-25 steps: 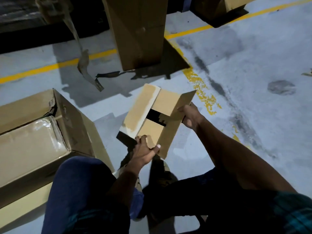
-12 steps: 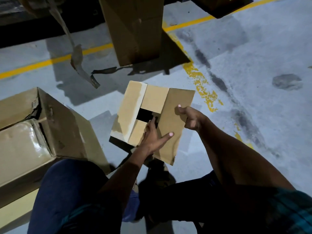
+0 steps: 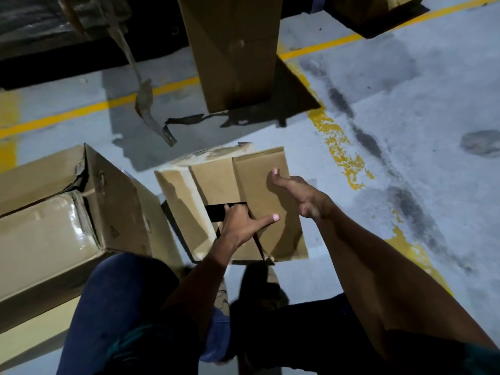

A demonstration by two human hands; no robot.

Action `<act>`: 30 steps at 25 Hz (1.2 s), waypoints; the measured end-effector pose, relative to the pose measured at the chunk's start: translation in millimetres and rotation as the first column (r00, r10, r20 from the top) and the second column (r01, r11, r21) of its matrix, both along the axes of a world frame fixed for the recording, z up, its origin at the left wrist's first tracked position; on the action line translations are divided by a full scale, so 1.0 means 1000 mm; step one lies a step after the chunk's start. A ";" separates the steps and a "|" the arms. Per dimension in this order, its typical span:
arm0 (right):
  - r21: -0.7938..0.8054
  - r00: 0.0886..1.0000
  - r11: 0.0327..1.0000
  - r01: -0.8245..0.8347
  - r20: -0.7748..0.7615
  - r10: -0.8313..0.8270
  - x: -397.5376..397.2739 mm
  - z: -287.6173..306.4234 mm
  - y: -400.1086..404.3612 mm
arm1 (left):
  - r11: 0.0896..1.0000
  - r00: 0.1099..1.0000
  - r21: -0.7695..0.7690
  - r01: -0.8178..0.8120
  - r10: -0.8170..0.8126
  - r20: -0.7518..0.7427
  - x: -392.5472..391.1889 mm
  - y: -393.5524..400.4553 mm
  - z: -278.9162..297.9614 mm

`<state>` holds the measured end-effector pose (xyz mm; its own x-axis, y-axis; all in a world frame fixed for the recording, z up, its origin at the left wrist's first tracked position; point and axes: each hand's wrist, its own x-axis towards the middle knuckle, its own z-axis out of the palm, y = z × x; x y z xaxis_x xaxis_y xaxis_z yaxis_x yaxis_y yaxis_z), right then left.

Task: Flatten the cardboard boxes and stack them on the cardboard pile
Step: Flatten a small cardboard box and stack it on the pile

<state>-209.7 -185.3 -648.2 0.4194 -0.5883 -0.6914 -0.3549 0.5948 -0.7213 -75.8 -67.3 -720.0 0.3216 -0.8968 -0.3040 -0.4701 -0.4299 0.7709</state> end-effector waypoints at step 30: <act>-0.431 0.702 0.742 -0.514 -0.709 0.075 0.032 -0.023 0.025 | 0.973 0.978 0.102 0.205 -0.201 -0.047 -0.037 0.001 -0.001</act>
